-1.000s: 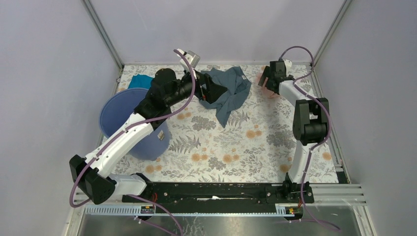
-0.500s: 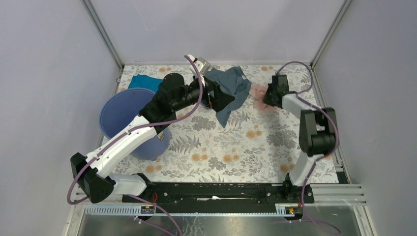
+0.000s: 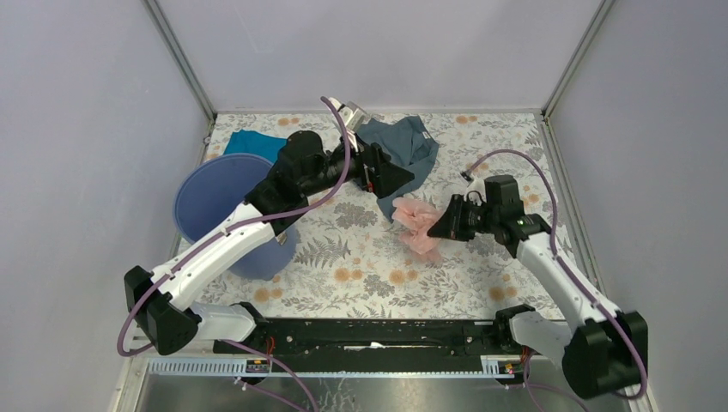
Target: Put the trash bags into the trash bin
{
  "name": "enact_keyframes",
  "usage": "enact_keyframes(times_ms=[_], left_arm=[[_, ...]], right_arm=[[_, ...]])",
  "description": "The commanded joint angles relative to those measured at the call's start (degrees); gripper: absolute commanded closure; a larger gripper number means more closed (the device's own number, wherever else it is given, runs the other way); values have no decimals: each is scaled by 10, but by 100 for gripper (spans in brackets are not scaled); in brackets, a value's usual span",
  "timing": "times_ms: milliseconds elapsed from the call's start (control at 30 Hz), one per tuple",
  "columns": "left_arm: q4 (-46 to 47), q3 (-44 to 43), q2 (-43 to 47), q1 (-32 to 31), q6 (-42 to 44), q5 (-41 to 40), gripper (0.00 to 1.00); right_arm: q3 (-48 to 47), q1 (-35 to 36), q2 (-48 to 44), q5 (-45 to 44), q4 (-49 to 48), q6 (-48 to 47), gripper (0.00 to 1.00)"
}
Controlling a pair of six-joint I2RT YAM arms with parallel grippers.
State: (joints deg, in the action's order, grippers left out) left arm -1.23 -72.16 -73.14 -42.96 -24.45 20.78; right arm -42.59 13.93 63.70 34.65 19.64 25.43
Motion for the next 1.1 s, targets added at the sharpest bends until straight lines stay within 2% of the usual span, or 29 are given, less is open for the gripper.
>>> enact_keyframes(times_ms=[0, 133, 200, 300, 433, 533, 667, 767, 800, 900, 1067], left_arm=[[36, 0, 6, -18, -16, 12, 1], [-26, -20, -14, -64, 57, -64, 1], [-61, -32, -30, -71, 62, -76, 1], [-82, -23, -43, -71, 49, -56, 1], [-77, 17, -36, -72, 66, -36, 1], [-87, 3, -42, -69, 71, -30, 1], [-108, -2, -55, -68, 74, -41, 1], [-116, -16, -79, -67, 77, 6, 3], [-115, -16, -85, -67, 76, 20, 9], [-129, -28, -101, -67, 75, 31, 39], [-152, -37, -95, -67, 94, -9, 87]], right_arm=[[23, 2, -66, 67, -20, 38, 81], [-2, 2, -65, 120, -44, 58, 80], [-18, 2, -64, 145, -44, 46, 80], [-28, 2, -69, 154, -46, 32, 83], [-53, 2, -83, 152, -1, -33, 85], [-42, 2, -106, 148, -14, -44, 87], [15, 2, -149, 160, -109, 7, 88], [48, 2, -170, 175, -171, 47, 87], [54, 2, -173, 181, -181, 52, 87], [63, 2, -173, 194, -192, 49, 86], [50, 2, -144, 185, -162, 24, 86]])
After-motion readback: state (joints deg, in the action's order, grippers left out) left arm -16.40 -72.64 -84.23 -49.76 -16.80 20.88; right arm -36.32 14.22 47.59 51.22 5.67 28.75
